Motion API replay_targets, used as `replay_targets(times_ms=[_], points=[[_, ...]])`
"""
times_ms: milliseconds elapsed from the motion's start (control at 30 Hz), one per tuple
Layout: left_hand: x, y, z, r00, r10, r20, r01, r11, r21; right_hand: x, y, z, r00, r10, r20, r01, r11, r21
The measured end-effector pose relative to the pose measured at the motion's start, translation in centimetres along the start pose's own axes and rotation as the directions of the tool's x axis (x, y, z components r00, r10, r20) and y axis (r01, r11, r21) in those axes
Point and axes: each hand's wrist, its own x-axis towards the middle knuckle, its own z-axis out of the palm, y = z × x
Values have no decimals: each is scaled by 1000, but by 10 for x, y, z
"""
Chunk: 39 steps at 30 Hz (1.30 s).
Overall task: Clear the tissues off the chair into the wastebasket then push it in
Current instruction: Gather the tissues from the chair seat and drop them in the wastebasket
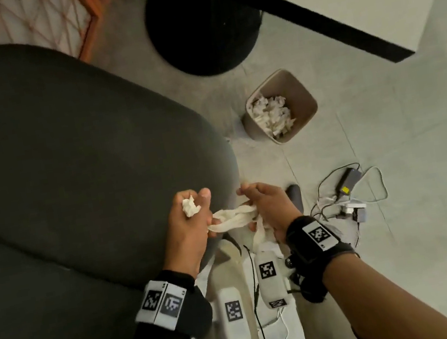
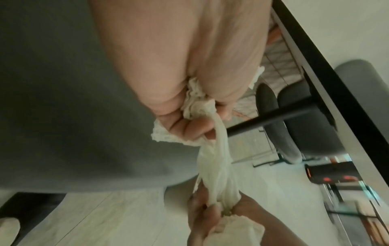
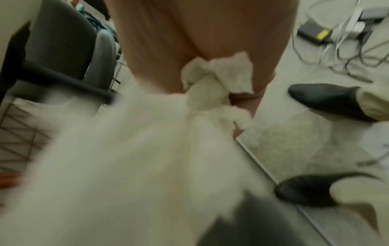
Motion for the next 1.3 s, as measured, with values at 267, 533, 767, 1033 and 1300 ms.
replay_targets(times_ms=[267, 533, 767, 1033, 1300], points=[[6, -15, 103, 947, -17, 321, -102, 932, 349, 20, 26, -125, 982, 63, -177, -51, 996, 68], [35, -20, 207, 952, 44, 303, -183, 874, 449, 61, 36, -239, 962, 61, -265, -24, 990, 140], [103, -12, 277, 955, -28, 295, -157, 797, 584, 121, 9, -288, 968, -26, -251, 125, 913, 387], [181, -14, 322, 969, -11, 248, -174, 684, 708, 189, -22, -288, 958, -154, -244, 227, 923, 311], [245, -24, 344, 939, 198, 281, -342, 470, 814, 258, -43, -254, 938, -213, -274, 266, 948, 174]])
